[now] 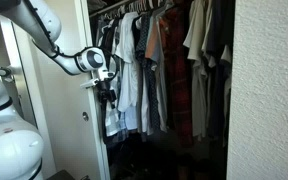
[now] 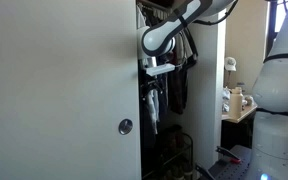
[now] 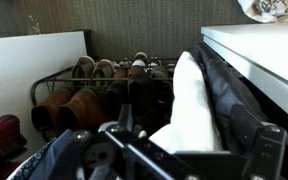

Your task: Take the clothes hanger and place it to the left on the rail

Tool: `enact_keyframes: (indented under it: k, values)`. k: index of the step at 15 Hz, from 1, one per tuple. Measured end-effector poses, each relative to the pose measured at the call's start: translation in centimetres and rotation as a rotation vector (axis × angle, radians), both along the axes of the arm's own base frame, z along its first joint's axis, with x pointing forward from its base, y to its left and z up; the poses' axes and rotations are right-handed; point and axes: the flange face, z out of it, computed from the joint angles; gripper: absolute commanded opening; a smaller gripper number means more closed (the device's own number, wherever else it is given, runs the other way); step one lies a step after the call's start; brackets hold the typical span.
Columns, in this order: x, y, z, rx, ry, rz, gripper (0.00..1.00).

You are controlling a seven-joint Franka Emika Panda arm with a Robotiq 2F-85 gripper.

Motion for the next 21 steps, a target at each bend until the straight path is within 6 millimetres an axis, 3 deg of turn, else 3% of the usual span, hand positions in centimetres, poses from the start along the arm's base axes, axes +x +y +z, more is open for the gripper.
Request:
enact_keyframes:
  k: [9, 13, 16, 21]
  values:
    - [0.0, -0.1, 0.0, 0.003, 0.0, -0.001, 1.0]
    - [0.6, -2.1, 1.1, -0.048, -0.04, -0.009, 1.0]
    - [0.9, -5.0, 4.0, -0.112, -0.115, -0.023, 1.0]
    - [0.6, -10.5, 11.3, -0.213, -0.282, -0.084, 1.0]
